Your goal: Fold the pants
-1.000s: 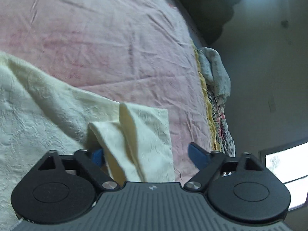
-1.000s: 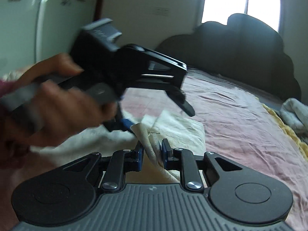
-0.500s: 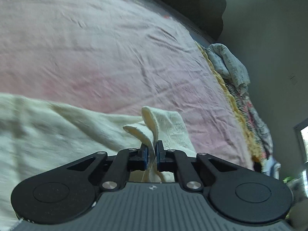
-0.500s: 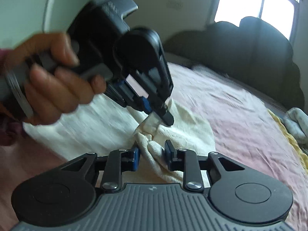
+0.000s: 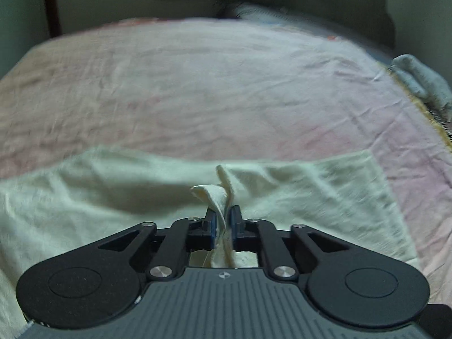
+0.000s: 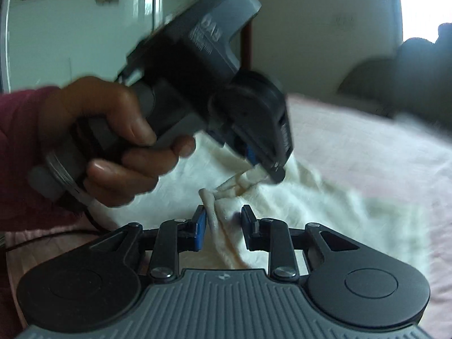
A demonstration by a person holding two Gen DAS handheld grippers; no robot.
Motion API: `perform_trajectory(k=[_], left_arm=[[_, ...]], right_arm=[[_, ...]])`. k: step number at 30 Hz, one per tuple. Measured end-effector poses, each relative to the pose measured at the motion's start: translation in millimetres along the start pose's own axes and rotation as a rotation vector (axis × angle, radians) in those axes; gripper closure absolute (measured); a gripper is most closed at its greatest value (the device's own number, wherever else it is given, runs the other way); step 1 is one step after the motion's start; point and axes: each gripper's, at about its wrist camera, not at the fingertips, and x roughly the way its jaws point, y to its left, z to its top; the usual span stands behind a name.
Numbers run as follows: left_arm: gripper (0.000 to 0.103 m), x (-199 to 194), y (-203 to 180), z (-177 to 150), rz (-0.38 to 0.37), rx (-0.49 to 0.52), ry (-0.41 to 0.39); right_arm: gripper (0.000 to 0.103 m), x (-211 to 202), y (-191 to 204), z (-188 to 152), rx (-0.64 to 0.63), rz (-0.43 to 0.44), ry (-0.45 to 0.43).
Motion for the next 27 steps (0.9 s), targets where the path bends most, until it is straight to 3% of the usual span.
perform_trajectory(k=[2,5,7,9,11,19,24,25,27], left_arm=[[0.066,-1.2,14.0,-5.7,0.019,-0.034,0.015],[0.057,-15.2,35.2,-11.0,0.101,-0.083,0.005],[0.055,-26.1,46.8,-11.4,0.096,-0.131,-0.005],[0.05,-35.4,54.0,-10.8,0.039,-0.184,0.0],[0.046,-41.3,57.4,-12.1,-0.039,-0.231,0.014],[0.045,-43.4,48.4,-21.5,-0.251,-0.322,0.101],[0.044,-39.3,46.8,-28.3,-0.301,-0.364,0.129],[0.044,-37.0,47.2,-29.0,-0.317,-0.376,0.139],[0.043,-31.6,48.6,-31.2,-0.358,-0.407,0.165]], right_arm=[[0.07,4.6,6.3,-4.0,-0.023,0.003,0.048],[0.07,-27.8,5.8,-2.1,-0.045,0.08,-0.038],[0.07,-47.0,0.4,-1.5,-0.057,0.023,-0.086],[0.07,-47.5,-2.9,-3.8,-0.153,-0.122,-0.05],[0.07,-37.0,-4.9,-10.6,-0.252,-0.193,0.016],[0.07,2.9,14.0,-21.2,-0.405,-0.209,0.109],[0.071,18.1,46.9,-22.6,-0.537,-0.248,0.12],[0.072,16.8,53.9,-23.2,-0.553,-0.258,0.121],[0.095,17.4,55.1,-16.4,-0.541,-0.269,0.103]])
